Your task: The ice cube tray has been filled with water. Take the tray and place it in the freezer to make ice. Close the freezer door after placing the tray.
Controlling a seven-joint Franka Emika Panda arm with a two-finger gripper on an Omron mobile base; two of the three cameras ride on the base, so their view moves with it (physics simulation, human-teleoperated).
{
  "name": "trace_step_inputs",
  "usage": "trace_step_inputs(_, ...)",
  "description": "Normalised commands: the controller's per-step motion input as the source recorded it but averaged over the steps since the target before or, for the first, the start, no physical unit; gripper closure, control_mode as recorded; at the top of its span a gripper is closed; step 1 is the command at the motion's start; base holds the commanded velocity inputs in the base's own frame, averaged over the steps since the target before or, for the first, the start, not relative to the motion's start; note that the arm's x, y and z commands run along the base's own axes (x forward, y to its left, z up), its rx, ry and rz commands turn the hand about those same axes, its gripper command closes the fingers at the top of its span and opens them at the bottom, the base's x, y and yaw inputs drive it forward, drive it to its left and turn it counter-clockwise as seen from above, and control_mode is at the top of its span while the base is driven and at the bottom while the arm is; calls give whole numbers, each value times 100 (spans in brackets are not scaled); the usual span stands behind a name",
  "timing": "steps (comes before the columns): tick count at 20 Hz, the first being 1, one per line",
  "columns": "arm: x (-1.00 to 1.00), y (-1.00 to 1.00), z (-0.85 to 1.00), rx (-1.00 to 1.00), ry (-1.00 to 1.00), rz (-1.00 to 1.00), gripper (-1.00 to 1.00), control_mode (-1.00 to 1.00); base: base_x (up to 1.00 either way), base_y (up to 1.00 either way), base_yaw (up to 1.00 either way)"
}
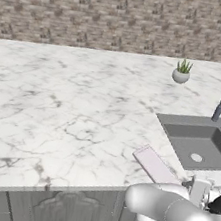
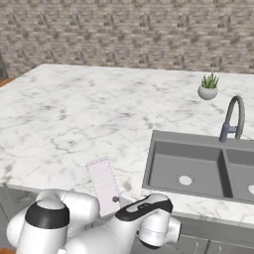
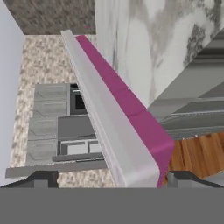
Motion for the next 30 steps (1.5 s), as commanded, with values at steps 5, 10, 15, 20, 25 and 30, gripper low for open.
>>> trace_step_inputs(5, -1, 8, 0, 0, 0, -1, 100, -100, 0, 0, 0)
trace_step_inputs(10, 0, 6, 0, 0, 0, -4, 100, -100, 0, 0, 0)
trace_step_inputs(15, -19, 1, 5, 0, 0, -4, 100, -100, 0, 0, 0)
trace_step_inputs(20, -43, 0, 32, 0, 0, -4, 100, -100, 0, 0, 0)
trace_step_inputs(25, -27, 0, 44, 0, 0, -9, 100, -100, 0, 0, 0)
trace_step_inputs(30, -8, 0, 40, 0, 0, -12, 100, -100, 0, 0, 0)
